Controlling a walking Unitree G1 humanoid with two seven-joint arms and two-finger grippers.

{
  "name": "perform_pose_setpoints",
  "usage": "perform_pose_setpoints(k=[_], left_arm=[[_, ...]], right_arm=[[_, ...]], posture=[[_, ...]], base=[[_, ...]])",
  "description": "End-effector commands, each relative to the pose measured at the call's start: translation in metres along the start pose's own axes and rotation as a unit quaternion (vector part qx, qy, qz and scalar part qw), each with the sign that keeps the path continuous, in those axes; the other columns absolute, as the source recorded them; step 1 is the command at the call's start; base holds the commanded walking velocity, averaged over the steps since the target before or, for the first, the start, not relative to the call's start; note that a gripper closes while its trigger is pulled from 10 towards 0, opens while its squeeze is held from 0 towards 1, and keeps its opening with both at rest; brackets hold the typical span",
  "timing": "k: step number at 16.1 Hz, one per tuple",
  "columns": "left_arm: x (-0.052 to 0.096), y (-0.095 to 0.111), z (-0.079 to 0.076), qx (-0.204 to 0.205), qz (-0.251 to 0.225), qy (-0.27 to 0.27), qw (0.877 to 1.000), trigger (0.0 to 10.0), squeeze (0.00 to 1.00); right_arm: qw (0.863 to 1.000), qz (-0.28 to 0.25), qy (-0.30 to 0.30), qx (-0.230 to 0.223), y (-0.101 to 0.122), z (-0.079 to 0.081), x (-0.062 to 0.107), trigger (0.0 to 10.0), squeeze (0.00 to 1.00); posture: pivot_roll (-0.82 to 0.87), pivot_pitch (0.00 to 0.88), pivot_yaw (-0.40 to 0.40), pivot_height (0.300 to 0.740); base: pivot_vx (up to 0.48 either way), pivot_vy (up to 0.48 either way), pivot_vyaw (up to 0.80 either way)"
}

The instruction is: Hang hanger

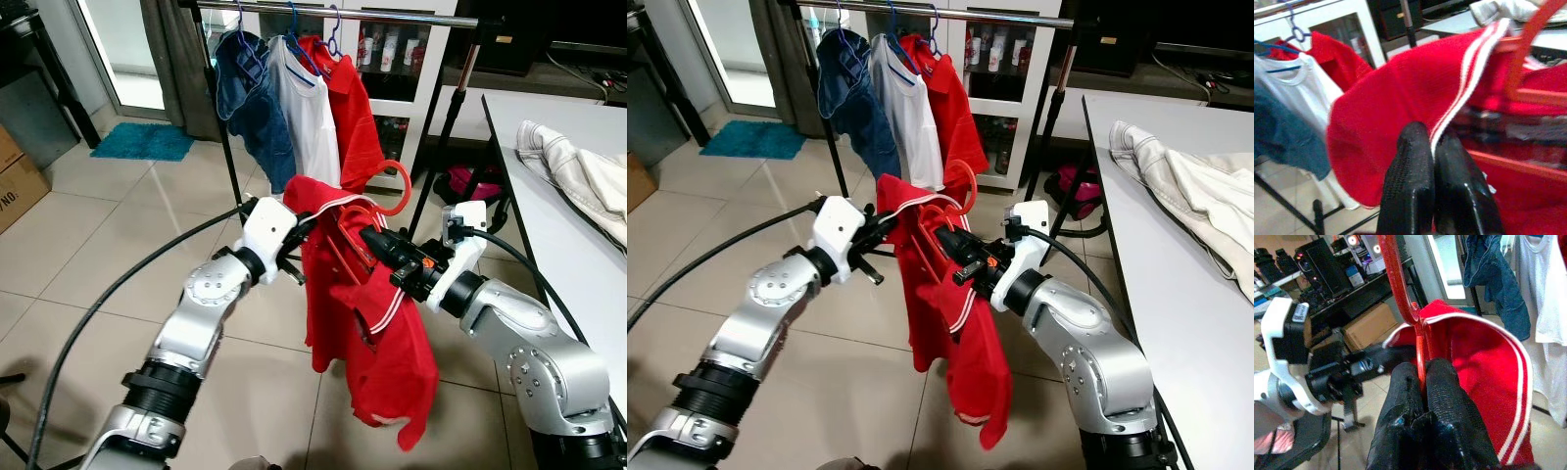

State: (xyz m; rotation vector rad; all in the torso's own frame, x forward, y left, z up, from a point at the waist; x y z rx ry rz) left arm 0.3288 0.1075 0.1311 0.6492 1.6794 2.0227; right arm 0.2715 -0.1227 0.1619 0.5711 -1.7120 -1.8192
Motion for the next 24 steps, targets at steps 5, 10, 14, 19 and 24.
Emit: perform_pose_setpoints(k=[5, 10, 14, 19, 24], left_arm=[[0.012, 0.042, 0.034, 0.004, -0.070, 0.021, 0.997, 0.0, 0.00], [0.032, 0.072, 0.086, -0.004, -0.086, 0.103, 0.991, 0.0, 0.00], [0.063, 0.079, 0.147, -0.057, -0.037, 0.211, 0.975, 0.0, 0.00], [0.071, 0.069, 0.170, -0.026, -0.014, 0.238, 0.971, 0.0, 0.00], [0.014, 0.026, 0.058, 0.030, 0.018, -0.028, 0.999, 0.0, 0.00]], right_arm=[[0.998, 0.025, -0.004, 0.057, -0.004, -0.004, 0.004, 0.0, 0.00], [0.995, 0.050, 0.024, 0.081, -0.014, -0.004, 0.017, 0.0, 0.00], [0.996, 0.008, 0.072, 0.051, -0.007, -0.002, 0.036, 0.0, 0.00], [0.992, -0.016, 0.122, 0.033, -0.003, 0.008, 0.044, 0.0, 0.00], [0.982, -0.139, -0.099, -0.079, 0.027, -0.026, 0.006, 0.0, 0.00]], posture=[[-0.06, 0.000, 0.037, 0.740], [-0.05, 0.000, 0.049, 0.740], [-0.04, 0.000, 0.039, 0.740], [-0.04, 0.000, 0.041, 0.740], [-0.05, 0.000, 0.053, 0.740]], base=[[0.000, 0.000, 0.00], [0.000, 0.000, 0.00], [0.000, 0.000, 0.00], [0.000, 0.000, 0.00], [0.000, 0.000, 0.00]])
Point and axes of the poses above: a point about 5 cm out from each wrist's last joint towards the gripper, its own x axis pointing back from the gripper into the wrist, its own y axis along the axis of the wrist's last joint, z = x × y, the point moved 1 cm from there along -x, pointing out of the wrist towards the gripper, and after that the axes turned 6 degrees about x, right-handed, at the moved point
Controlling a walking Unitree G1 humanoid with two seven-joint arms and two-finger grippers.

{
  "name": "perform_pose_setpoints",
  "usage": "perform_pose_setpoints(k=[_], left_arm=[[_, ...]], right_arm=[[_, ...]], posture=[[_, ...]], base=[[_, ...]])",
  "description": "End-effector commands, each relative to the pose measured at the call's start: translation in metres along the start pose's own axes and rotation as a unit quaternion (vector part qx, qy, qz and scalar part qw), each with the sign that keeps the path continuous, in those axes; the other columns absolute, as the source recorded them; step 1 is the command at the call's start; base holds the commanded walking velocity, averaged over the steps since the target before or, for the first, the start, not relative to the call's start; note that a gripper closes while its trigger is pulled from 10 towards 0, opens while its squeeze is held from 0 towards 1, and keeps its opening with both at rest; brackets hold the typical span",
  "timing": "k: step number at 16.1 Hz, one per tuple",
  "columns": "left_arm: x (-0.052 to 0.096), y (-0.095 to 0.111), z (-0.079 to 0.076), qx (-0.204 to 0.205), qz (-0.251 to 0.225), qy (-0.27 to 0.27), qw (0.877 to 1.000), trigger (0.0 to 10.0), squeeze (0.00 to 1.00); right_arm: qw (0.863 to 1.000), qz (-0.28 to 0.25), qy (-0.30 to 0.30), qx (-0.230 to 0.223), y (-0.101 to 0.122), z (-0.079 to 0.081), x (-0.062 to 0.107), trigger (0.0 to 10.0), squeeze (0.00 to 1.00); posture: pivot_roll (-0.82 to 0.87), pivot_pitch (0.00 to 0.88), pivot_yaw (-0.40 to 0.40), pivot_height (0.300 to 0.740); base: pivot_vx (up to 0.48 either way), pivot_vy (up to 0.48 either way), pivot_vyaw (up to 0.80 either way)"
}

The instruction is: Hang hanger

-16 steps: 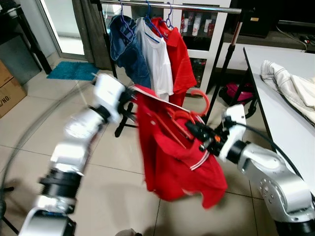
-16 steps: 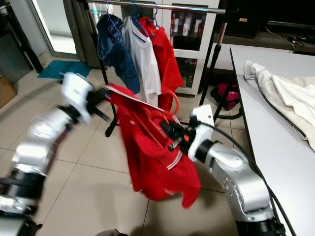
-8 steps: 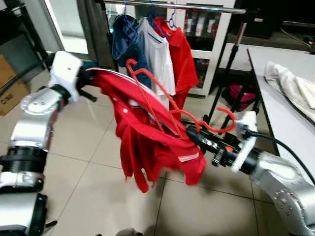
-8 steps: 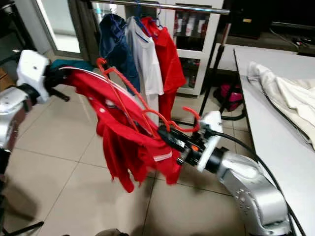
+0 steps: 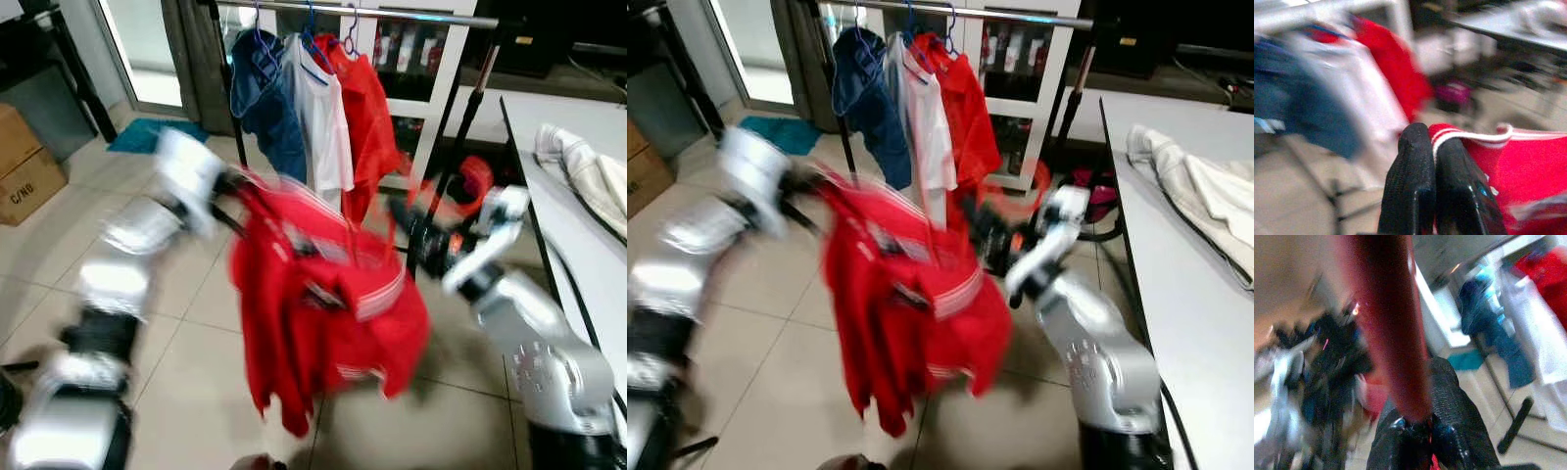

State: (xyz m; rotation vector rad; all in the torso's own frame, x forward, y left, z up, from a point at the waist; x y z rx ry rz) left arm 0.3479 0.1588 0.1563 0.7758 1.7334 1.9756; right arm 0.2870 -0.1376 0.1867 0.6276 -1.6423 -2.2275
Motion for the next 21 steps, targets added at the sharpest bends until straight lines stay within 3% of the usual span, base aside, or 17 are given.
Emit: perform_pose_setpoints(k=[1, 3, 5, 6, 7, 8, 9, 11, 16, 19, 21], left_arm=[[-0.004, 0.002, -0.020, -0.008, 0.004, -0.057, 0.998, 0.0, 0.00], [0.006, -0.010, -0.037, 0.004, 0.021, -0.095, 0.995, 0.0, 0.00], [0.011, -0.012, -0.041, 0.017, 0.015, -0.084, 0.996, 0.0, 0.00], [0.015, -0.010, -0.039, 0.040, -0.004, -0.037, 0.998, 0.0, 0.00], [0.017, -0.008, -0.037, 0.059, -0.021, 0.002, 0.998, 0.0, 0.00], [0.020, -0.008, -0.033, 0.079, -0.035, 0.067, 0.994, 3.7, 0.00], [0.024, -0.014, -0.030, 0.139, -0.029, 0.126, 0.982, 10.0, 0.00], [0.032, -0.018, -0.041, 0.155, -0.032, 0.124, 0.980, 10.0, 0.00], [0.019, -0.014, -0.052, 0.132, -0.015, 0.117, 0.984, 10.0, 0.00], [0.021, -0.012, -0.049, 0.143, -0.032, 0.153, 0.977, 10.0, 0.00], [0.020, -0.010, -0.048, 0.124, -0.047, 0.166, 0.977, 10.0, 0.00]], right_arm=[[0.999, -0.023, -0.045, -0.005, 0.007, -0.012, 0.001, 0.0, 0.00], [0.995, -0.040, -0.088, -0.007, 0.011, -0.022, 0.001, 0.0, 0.00], [0.991, -0.045, -0.122, -0.014, 0.012, -0.029, 0.003, 0.0, 0.00], [0.990, 0.015, -0.130, 0.050, 0.002, -0.030, 0.006, 10.0, 0.00], [0.987, 0.040, -0.114, 0.106, -0.004, -0.026, 0.010, 10.0, 0.00], [0.985, 0.059, -0.125, 0.108, -0.012, -0.025, 0.018, 10.0, 0.00], [0.983, 0.055, -0.159, 0.080, -0.015, -0.027, 0.028, 10.0, 0.00], [0.976, 0.048, -0.185, 0.108, -0.014, -0.020, 0.044, 10.0, 0.00], [0.966, 0.037, -0.203, 0.153, -0.010, -0.012, 0.053, 10.0, 0.00], [0.964, 0.041, -0.220, 0.141, -0.009, -0.015, 0.057, 10.0, 0.00], [0.963, 0.046, -0.221, 0.146, -0.011, -0.015, 0.054, 10.0, 0.00]], posture=[[-0.05, 0.000, 0.056, 0.740], [-0.04, 0.000, 0.042, 0.740], [-0.04, 0.000, 0.032, 0.740], [-0.04, 0.000, 0.027, 0.740], [-0.03, 0.000, 0.027, 0.740], [-0.03, 0.000, 0.028, 0.740], [-0.03, 0.000, 0.030, 0.740], [-0.04, 0.000, 0.045, 0.740], [-0.07, 0.000, 0.096, 0.740], [-0.06, 0.000, 0.079, 0.740], [-0.06, 0.000, 0.079, 0.740]], base=[[0.000, 0.000, 0.00], [0.000, 0.000, 0.00], [0.000, 0.000, 0.00], [0.000, 0.000, 0.00], [0.000, 0.000, 0.00], [0.000, 0.000, 0.00], [0.000, 0.000, -0.80], [0.000, 0.000, -0.80], [0.000, 0.000, -0.80], [0.000, 0.000, -0.80], [0.000, 0.000, -0.80]])
Point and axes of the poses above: a point about 5 cm out from each wrist's last joint towards the gripper, its own x axis pointing back from the gripper into the wrist, its own y axis along the axis of the wrist's last joint, z = x × y, the point moved 1 cm from there along -x, pointing out of the wrist towards the gripper, and after that the axes turned 6 degrees about x, right-handed, at the moved point
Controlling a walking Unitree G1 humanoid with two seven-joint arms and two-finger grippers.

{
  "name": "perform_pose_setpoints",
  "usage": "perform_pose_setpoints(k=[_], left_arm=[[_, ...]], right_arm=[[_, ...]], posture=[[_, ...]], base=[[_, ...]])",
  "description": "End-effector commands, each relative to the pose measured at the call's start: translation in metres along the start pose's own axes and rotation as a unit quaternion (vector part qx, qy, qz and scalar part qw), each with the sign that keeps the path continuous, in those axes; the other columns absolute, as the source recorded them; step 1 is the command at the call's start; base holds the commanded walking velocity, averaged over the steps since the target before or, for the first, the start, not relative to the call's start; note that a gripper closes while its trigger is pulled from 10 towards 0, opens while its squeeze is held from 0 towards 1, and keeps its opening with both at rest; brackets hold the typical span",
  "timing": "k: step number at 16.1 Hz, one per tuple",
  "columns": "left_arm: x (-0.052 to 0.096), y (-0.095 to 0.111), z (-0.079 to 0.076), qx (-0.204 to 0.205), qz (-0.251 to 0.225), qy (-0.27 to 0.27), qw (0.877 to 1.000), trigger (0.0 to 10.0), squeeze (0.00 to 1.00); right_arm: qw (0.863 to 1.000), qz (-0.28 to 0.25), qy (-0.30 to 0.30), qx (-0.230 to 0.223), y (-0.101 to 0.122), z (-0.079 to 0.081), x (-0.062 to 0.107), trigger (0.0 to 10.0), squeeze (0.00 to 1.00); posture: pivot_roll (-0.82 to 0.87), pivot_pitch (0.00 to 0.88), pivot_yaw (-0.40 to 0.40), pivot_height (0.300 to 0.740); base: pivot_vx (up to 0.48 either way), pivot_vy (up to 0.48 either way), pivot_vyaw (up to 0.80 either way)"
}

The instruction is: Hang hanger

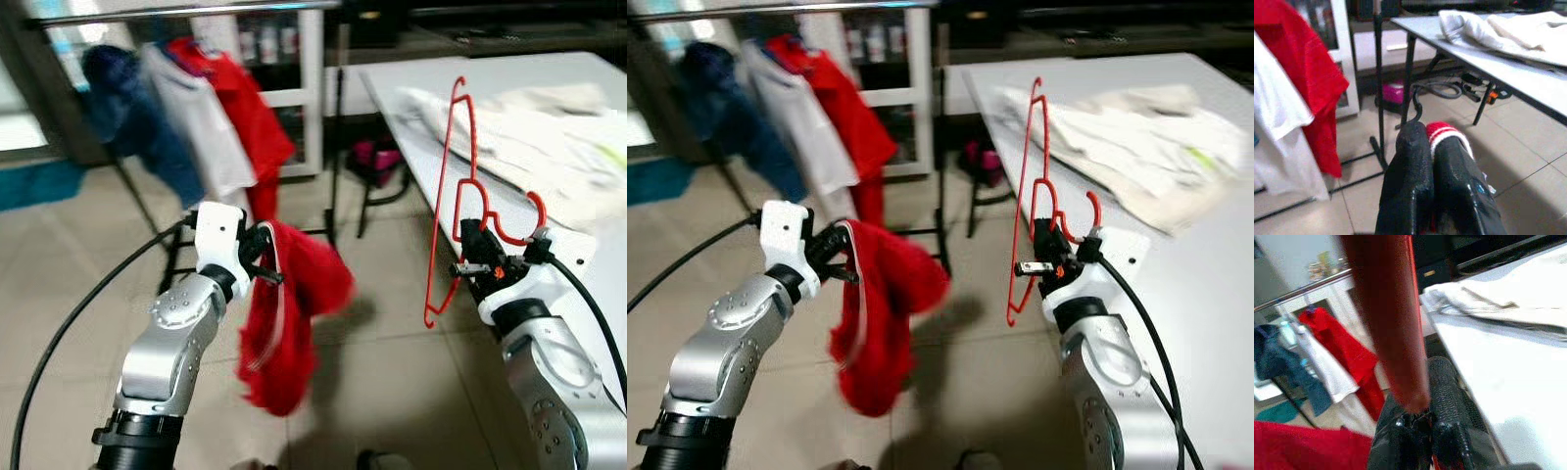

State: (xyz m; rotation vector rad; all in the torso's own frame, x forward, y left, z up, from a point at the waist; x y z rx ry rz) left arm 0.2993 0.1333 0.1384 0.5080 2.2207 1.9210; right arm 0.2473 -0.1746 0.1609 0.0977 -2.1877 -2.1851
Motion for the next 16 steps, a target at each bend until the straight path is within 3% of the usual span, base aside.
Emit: perform_pose_setpoints(k=[1, 3, 4, 6, 8, 10, 16], left_arm=[[0.001, 0.007, 0.002, -0.002, -0.025, 0.015, 1.000, 10.0, 0.00], [0.003, 0.008, 0.005, -0.006, -0.033, 0.037, 0.999, 10.0, 0.00], [0.002, 0.007, 0.007, 0.000, -0.012, 0.040, 0.999, 10.0, 0.00], [0.002, 0.011, 0.002, -0.003, -0.013, 0.006, 1.000, 10.0, 0.00], [0.006, 0.004, -0.001, -0.028, -0.005, 0.000, 1.000, 10.0, 0.00], [0.004, 0.003, -0.004, -0.029, 0.000, -0.005, 1.000, 10.0, 0.00], [-0.001, 0.003, -0.002, -0.038, 0.010, -0.012, 0.999, 10.0, 0.00]], right_arm=[[1.000, 0.002, -0.008, 0.010, 0.001, 0.000, -0.003, 10.0, 0.00], [0.999, 0.008, -0.029, 0.024, 0.000, -0.006, -0.004, 10.0, 0.00], [0.998, 0.009, -0.041, 0.041, 0.001, -0.011, -0.005, 10.0, 0.00], [0.998, 0.004, -0.034, 0.052, 0.007, -0.012, -0.004, 10.0, 0.00], [0.997, 0.018, -0.054, 0.044, 0.002, -0.014, 0.002, 10.0, 0.00], [0.998, 0.024, -0.060, 0.023, 0.002, -0.011, 0.004, 10.0, 0.00], [0.997, 0.042, -0.067, 0.009, -0.001, -0.003, 0.013, 10.0, 0.00]], posture=[[-0.05, 0.000, 0.041, 0.740], [-0.04, 0.000, 0.029, 0.740], [-0.05, 0.000, 0.037, 0.740], [-0.06, 0.000, 0.039, 0.740], [-0.06, 0.000, 0.038, 0.740], [-0.08, 0.000, 0.054, 0.740], [-0.09, 0.007, 0.074, 0.740]], base=[[0.000, 0.000, -0.80], [0.000, 0.000, -0.80], [0.000, 0.000, -0.80], [0.000, 0.000, -0.80], [0.000, 0.000, -0.80], [0.000, 0.000, -0.80], [0.000, 0.419, -0.80]])
Point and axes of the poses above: a point about 5 cm out from each wrist's last joint towards the gripper, its own x axis pointing back from the gripper into the wrist, its own y axis along the axis of the wrist's last joint, z = x × y, the point moved 1 cm from there along -x, pointing out of the wrist towards the gripper, and after that the axes turned 6 degrees about x, right-handed, at the moved point
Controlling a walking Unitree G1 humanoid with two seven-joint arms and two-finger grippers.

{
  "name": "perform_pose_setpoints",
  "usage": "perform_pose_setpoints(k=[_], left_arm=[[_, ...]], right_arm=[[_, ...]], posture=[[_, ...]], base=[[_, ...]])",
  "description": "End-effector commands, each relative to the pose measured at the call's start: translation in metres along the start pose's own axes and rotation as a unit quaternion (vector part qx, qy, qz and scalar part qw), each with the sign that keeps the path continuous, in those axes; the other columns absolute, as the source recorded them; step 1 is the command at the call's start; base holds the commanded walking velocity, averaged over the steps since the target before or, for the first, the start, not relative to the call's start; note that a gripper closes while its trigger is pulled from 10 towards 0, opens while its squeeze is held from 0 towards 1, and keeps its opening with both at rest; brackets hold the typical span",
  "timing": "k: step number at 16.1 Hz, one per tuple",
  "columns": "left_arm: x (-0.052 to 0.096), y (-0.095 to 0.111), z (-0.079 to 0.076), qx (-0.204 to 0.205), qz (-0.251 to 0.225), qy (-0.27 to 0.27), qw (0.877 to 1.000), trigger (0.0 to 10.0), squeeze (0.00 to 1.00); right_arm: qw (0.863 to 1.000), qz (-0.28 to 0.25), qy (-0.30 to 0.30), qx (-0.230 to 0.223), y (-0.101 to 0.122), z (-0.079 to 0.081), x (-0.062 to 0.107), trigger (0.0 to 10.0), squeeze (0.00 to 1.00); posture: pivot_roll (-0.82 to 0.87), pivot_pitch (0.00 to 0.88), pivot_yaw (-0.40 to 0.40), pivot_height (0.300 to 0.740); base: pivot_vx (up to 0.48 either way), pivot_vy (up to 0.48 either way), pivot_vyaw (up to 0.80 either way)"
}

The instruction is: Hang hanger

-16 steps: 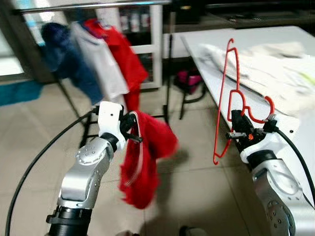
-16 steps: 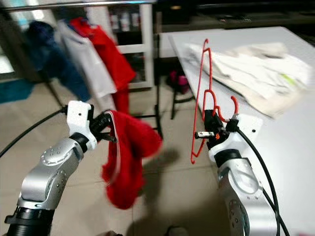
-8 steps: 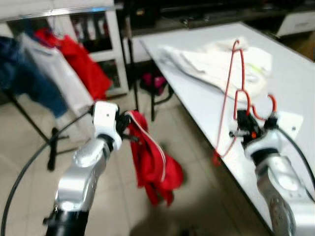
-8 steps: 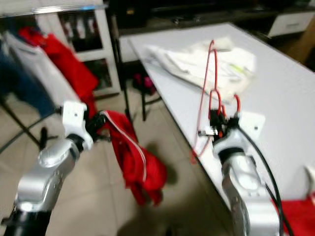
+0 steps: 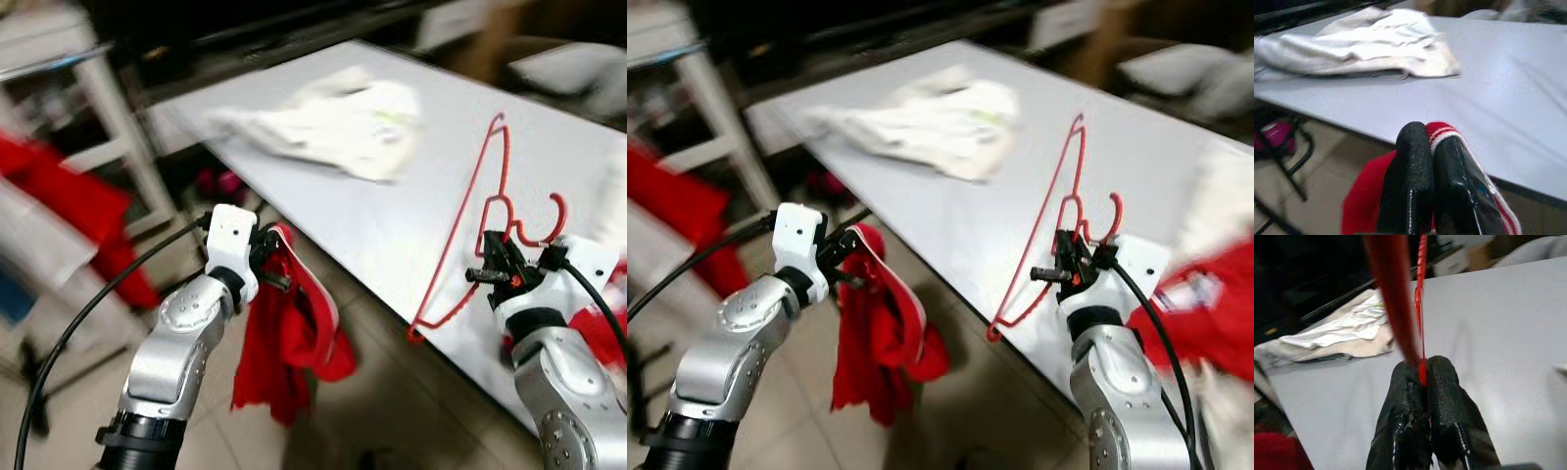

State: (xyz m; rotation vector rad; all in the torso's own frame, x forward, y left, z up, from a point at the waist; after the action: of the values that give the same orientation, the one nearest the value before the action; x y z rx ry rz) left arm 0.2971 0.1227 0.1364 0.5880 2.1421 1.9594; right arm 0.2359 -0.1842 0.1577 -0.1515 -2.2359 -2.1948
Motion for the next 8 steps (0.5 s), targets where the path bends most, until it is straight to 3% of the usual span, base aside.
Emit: perform_pose_setpoints(k=[1, 3, 8], left_arm=[[-0.0001, 0.0075, 0.0089, -0.011, -0.013, 0.015, 1.000, 10.0, 0.00], [-0.0024, 0.0100, 0.0060, -0.032, -0.015, 0.006, 0.999, 10.0, 0.00], [-0.0008, 0.0046, 0.0036, -0.030, -0.011, 0.008, 0.999, 10.0, 0.00]], right_arm=[[1.000, 0.001, 0.009, 0.003, 0.0029, 0.0071, 0.0006, 10.0, 0.00], [1.000, 0.002, 0.014, 0.006, 0.0035, 0.0079, -0.0003, 10.0, 0.00], [0.999, 0.002, 0.017, 0.029, 0.0051, 0.0056, -0.0018, 10.0, 0.00]], posture=[[-0.09, 0.007, 0.074, 0.740], [-0.09, 0.008, 0.072, 0.740], [-0.10, 0.006, 0.059, 0.740]], base=[[0.000, 0.480, -0.80], [0.000, 0.127, -0.80], [0.000, -0.480, -0.80]])
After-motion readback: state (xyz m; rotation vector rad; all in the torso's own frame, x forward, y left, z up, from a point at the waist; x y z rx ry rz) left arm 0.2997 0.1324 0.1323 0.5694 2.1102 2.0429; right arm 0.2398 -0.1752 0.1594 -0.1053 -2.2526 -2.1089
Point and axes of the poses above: a point about 5 cm out from each wrist's last joint towards the gripper, its own x axis pointing back from the gripper into the wrist, its own y axis along the axis of the wrist's last joint, z = x × y, the point moved 1 cm from there along -x, pointing out of the wrist towards the gripper, and after that the axes turned 6 degrees about x, right-handed, at the moved point
